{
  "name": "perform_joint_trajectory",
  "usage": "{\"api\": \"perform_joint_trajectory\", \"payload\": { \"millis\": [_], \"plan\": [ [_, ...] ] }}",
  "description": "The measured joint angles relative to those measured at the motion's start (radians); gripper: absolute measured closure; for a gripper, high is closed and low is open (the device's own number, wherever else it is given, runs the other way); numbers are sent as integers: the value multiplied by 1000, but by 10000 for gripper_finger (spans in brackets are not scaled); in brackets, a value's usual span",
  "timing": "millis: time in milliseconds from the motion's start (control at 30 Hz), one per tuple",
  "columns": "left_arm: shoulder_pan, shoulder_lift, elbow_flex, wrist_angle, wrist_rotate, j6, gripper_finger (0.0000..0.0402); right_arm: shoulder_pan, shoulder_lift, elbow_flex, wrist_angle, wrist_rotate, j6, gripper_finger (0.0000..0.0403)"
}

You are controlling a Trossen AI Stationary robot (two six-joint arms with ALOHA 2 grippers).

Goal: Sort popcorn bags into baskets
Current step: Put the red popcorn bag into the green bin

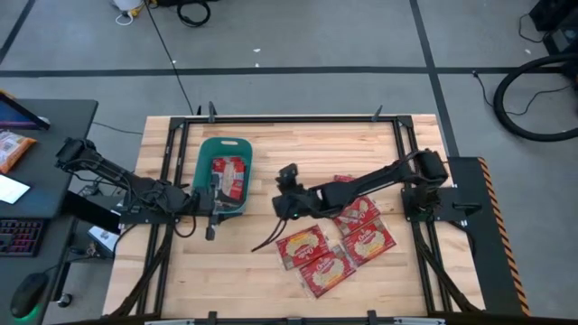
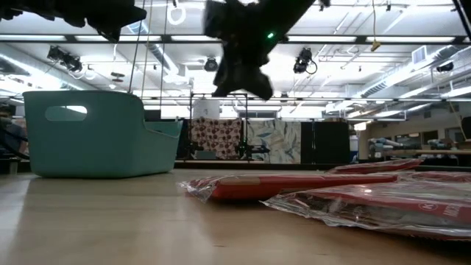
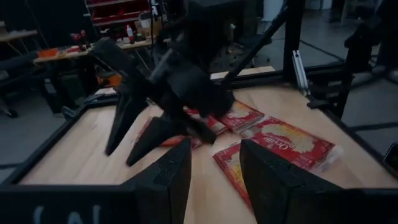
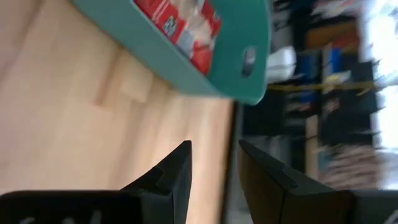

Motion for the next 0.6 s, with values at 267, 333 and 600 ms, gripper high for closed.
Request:
{"api": "perform_joint_trajectory", "payload": {
  "millis": [267,333,600],
  "plan": [
    [1,0,0,-24,-3,92,260,0,-73,0,-364,-89,417,271],
    [9,0,0,-30,-22,93,260,0,-75,0,-451,-136,502,271],
    [64,0,0,-54,-88,82,260,25,-75,0,-678,-228,736,271]
  ]
}}
